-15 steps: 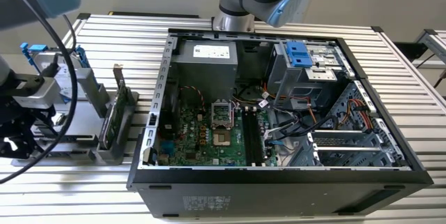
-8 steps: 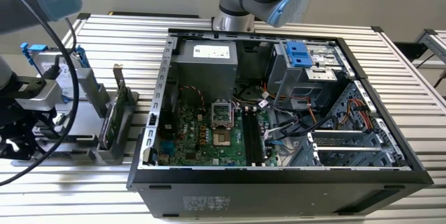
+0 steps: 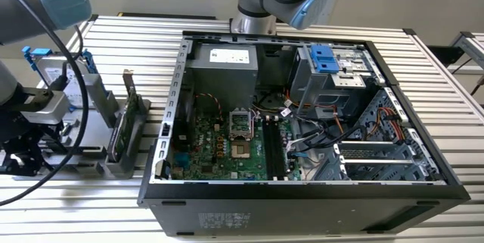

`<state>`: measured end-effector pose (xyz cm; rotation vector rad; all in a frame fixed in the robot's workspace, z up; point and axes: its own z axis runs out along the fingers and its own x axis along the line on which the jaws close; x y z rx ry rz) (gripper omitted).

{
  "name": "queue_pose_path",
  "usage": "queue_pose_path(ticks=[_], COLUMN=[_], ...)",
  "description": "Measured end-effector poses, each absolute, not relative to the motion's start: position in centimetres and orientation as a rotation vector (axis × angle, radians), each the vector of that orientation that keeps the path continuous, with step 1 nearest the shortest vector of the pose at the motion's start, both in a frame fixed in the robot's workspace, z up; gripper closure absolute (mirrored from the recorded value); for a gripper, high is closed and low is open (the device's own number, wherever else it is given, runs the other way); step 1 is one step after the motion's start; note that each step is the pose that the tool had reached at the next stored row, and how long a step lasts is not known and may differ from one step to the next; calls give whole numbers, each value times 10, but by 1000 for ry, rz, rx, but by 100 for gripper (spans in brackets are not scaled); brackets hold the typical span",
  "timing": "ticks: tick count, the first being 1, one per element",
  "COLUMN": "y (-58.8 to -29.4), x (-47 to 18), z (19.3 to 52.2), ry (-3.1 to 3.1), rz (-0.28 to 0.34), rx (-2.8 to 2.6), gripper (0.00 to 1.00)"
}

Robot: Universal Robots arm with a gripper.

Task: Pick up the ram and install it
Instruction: 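Pick up the ram and move it above insertion slot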

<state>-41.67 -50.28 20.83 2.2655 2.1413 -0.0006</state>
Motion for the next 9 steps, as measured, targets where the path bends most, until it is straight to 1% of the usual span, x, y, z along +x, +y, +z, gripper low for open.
queue_pose_path(ticks=[9], y=[-502], x=[-417], z=[202], ry=[2159], rz=[0], rx=[2249], gripper=[0])
